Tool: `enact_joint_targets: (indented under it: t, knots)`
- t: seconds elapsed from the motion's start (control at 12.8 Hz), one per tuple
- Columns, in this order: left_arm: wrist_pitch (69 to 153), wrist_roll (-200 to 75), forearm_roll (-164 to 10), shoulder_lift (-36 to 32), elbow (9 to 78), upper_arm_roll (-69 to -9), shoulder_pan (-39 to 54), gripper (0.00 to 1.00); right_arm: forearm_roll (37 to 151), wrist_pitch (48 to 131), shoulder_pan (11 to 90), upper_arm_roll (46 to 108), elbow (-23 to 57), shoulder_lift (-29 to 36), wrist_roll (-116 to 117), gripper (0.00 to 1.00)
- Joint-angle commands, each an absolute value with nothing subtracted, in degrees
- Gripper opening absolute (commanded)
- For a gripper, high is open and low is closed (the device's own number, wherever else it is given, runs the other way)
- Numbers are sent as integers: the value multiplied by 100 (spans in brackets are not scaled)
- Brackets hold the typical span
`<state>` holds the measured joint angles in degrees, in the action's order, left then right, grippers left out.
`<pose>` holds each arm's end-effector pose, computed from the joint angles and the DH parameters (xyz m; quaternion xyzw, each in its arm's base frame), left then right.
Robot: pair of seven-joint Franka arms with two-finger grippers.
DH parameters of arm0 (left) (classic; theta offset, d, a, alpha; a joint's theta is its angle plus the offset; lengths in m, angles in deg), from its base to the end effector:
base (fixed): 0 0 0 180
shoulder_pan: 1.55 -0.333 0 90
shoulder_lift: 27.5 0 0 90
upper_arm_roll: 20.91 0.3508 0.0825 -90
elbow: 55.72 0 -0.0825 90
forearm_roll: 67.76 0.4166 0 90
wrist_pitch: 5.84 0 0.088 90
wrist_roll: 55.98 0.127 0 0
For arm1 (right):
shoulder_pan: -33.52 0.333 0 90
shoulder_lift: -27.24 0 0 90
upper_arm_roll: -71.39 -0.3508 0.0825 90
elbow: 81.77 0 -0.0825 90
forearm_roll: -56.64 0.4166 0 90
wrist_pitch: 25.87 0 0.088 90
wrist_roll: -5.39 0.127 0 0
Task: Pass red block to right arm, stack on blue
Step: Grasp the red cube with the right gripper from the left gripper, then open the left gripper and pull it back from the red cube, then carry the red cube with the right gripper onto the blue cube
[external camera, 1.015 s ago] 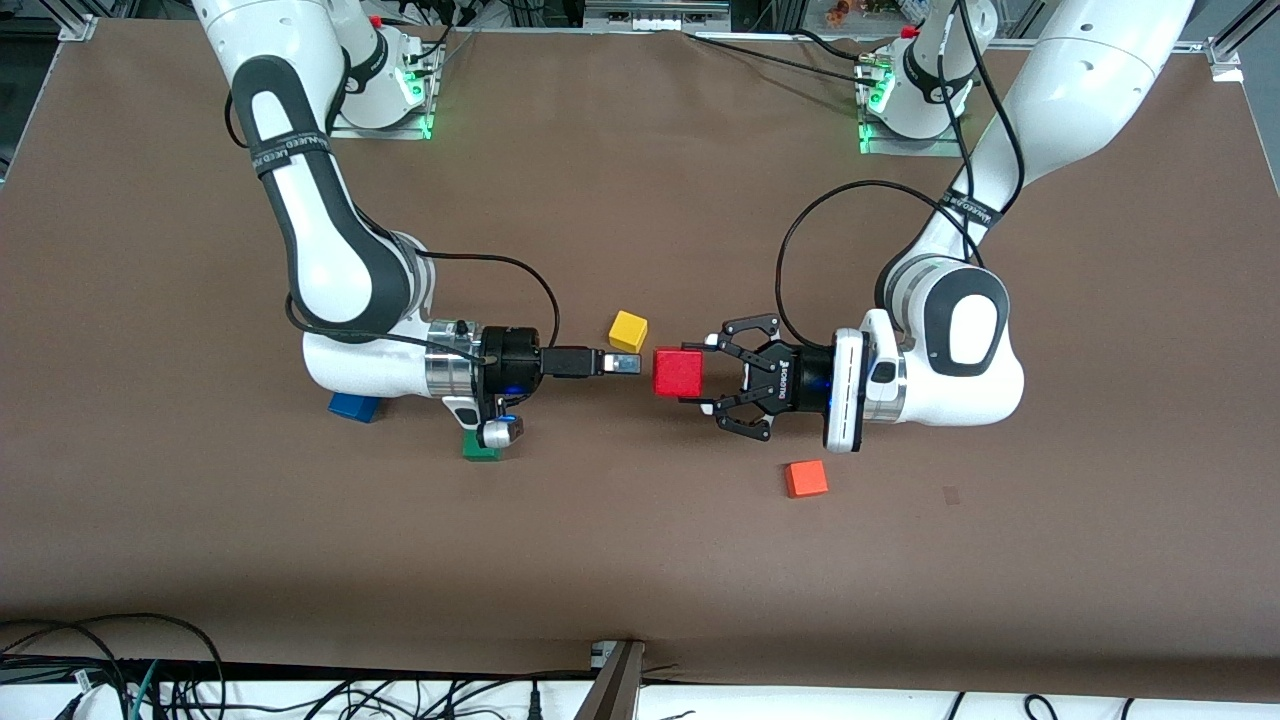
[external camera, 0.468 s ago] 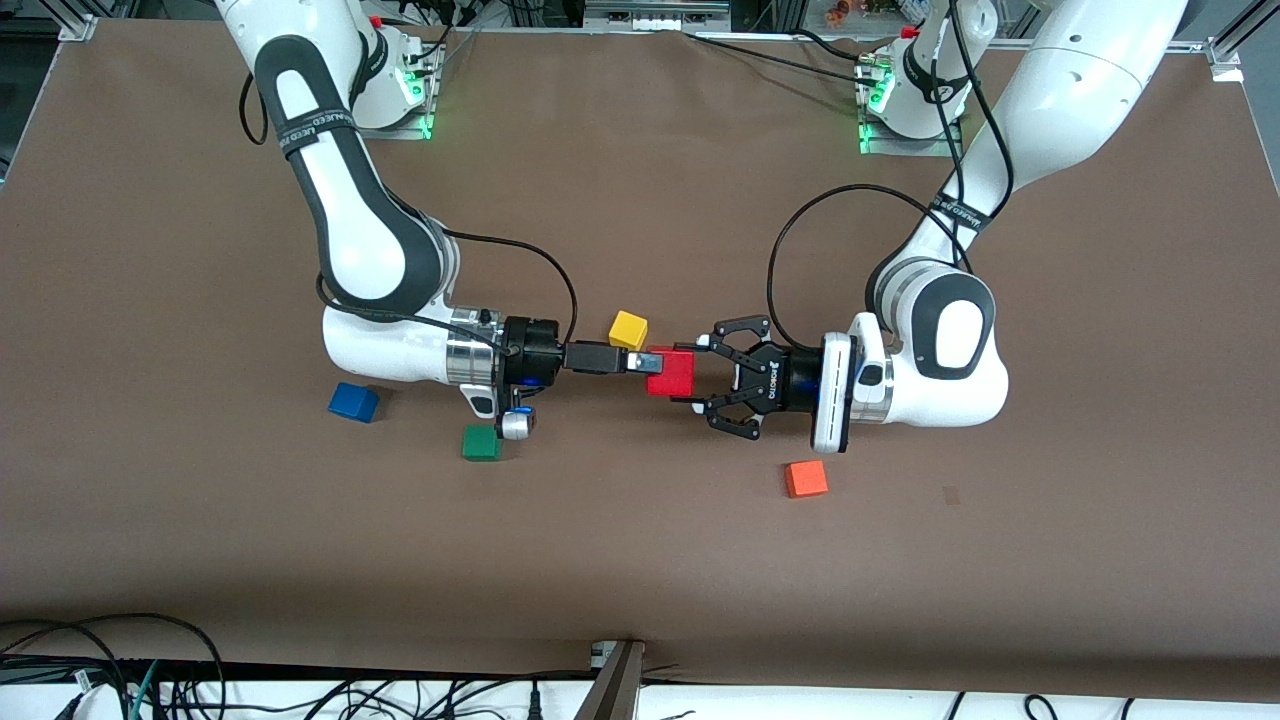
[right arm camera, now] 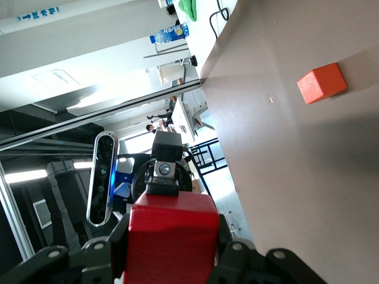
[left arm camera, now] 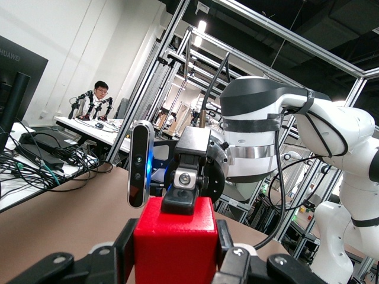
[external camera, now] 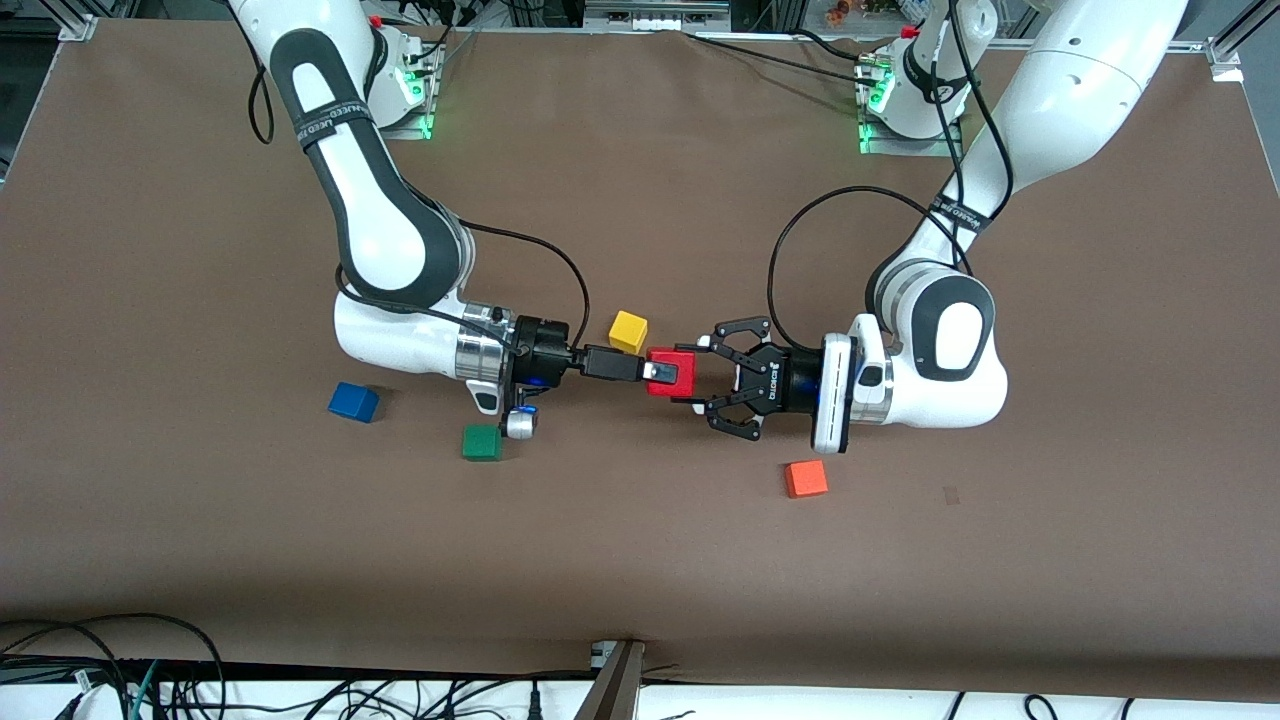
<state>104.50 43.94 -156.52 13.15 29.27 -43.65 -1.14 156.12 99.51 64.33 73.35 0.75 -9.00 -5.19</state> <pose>0.7150 -0.3251 0.3479 0.5819 -0.3796 0.3736 0.6146 0.6814 0.4417 0.3759 -0.7505 0.1587 0.0628 0.6384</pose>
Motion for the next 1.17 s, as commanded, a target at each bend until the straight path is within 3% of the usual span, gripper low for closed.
enact_joint_targets:
  t: [0.0, 0.23, 0.39, 0.62, 0.94, 1.09]
  knots:
    - [10139, 4177, -15820, 1399, 2796, -4385, -163, 99, 15711, 10288, 6586, 7367, 111, -836, -568, 0]
    - [10121, 3791, -15750, 1372, 2743, -4341, -251, 100, 15640, 10289, 6587, 7384, 111, -818, -577, 0]
    - [10130, 3386, -15505, 1337, 2586, -4097, -269, 100, 14846, 10280, 6525, 7481, 111, -783, -594, 0]
    - [10130, 2536, -14357, 1311, 2190, -3805, -532, 100, 12545, 10158, 6516, 8095, 119, -765, -594, 0]
    - [10095, 1269, -12388, 1091, 1943, -3630, -953, 100, 8600, 9157, 6516, 8930, 181, -774, -647, 0]
    - [10095, 1074, -11456, 1056, 1925, -3603, -1348, 100, 7716, 8561, 6525, 9299, 251, -766, -630, 0]
